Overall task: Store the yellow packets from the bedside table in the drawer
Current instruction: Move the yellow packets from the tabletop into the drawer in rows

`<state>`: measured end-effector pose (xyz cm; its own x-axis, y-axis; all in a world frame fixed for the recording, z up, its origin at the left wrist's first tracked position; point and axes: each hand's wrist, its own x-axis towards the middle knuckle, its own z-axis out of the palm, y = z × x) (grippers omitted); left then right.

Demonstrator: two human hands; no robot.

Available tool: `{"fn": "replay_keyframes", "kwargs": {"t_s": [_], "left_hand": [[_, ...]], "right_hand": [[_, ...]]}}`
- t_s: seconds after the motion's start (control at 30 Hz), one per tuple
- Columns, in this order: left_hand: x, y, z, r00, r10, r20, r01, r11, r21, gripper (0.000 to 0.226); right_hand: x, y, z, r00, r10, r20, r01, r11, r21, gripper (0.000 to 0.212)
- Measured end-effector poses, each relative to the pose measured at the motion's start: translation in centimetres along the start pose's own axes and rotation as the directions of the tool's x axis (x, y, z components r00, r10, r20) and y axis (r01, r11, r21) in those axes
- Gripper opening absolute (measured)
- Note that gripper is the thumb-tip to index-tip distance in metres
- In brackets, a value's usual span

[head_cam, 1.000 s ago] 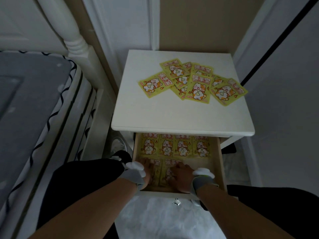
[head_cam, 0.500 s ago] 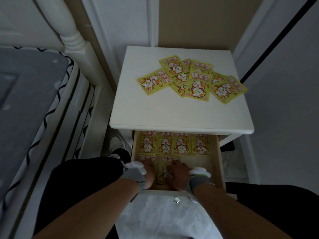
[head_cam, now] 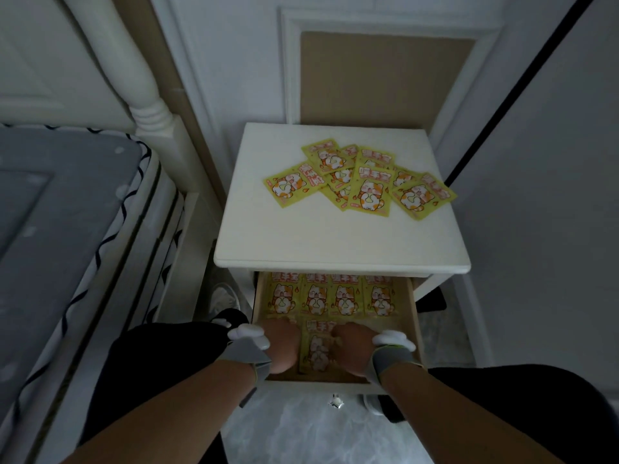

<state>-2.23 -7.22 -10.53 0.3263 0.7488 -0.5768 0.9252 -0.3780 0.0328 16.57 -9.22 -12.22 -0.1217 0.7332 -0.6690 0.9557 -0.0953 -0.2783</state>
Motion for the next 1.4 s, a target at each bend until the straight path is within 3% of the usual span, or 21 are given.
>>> {"fn": "replay_keyframes", "kwargs": {"t_s": [0.1, 0.23, 0.4, 0.53, 0.67, 0.77, 1.0, 1.1, 1.17, 1.3, 1.4], "left_hand": [[-0.6, -0.3, -1.9, 0.988, 0.046, -0.15, -0.059, 0.995, -0.085, 0.024], [-1.4, -1.0, -4.8, 0.923, 0.113, -0.368, -0.172, 0.976, -0.132, 0.028], [-1.6, -1.7, -7.7, 0.762, 0.154, -0.629, -0.287, 0.951, -0.114, 0.038], [-0.1, -2.6, -10.2, 0.654, 0.105, -0.749, -0.241, 0.967, -0.075, 0.02], [2.6, -3.7, -12.1, 0.665, 0.045, -0.745, -0.154, 0.985, -0.077, 0.026], [4.6, -3.9, -13.5, 0.68, 0.011, -0.733, -0.1, 0.992, -0.077, 0.041], [9.6, -4.2, -15.5, 0.777, -0.092, -0.623, -0.032, 0.982, -0.185, 0.064], [11.0, -4.3, -15.0, 0.829, -0.131, -0.544, 0.017, 0.978, -0.21, 0.067], [10.7, -4.0, -14.4, 0.805, -0.152, -0.574, 0.054, 0.982, -0.183, 0.066], [8.5, -3.0, -13.0, 0.672, -0.128, -0.729, 0.107, 0.991, -0.075, 0.06], [6.4, -2.4, -12.2, 0.671, -0.137, -0.729, 0.143, 0.988, -0.054, 0.058]], "right_hand": [[-1.2, 0.7, -2.4, 1.0, -0.016, -0.018, 0.017, 0.999, 0.043, 0.039], [-3.0, 1.2, -5.9, 0.986, -0.064, -0.154, 0.063, 0.998, -0.006, 0.028], [-5.0, 0.6, -10.5, 0.919, -0.108, -0.38, 0.092, 0.994, -0.06, 0.031], [-4.9, 0.5, -14.9, 0.866, -0.105, -0.489, 0.086, 0.994, -0.061, 0.025], [-3.0, 1.2, -17.4, 0.819, -0.092, -0.566, 0.035, 0.993, -0.11, 0.027], [-0.7, 2.0, -18.4, 0.826, 0.003, -0.563, -0.061, 0.994, -0.085, 0.045], [3.3, 5.1, -19.7, 0.762, 0.173, -0.623, -0.181, 0.982, 0.051, 0.07], [4.3, 5.9, -19.2, 0.779, 0.206, -0.593, -0.214, 0.975, 0.057, 0.077], [4.1, 6.2, -18.6, 0.776, 0.19, -0.601, -0.213, 0.977, 0.034, 0.08], [2.4, 6.0, -17.9, 0.777, 0.134, -0.615, -0.15, 0.988, 0.026, 0.077], [0.3, 5.4, -16.7, 0.769, 0.097, -0.632, -0.102, 0.994, 0.028, 0.074]]}}
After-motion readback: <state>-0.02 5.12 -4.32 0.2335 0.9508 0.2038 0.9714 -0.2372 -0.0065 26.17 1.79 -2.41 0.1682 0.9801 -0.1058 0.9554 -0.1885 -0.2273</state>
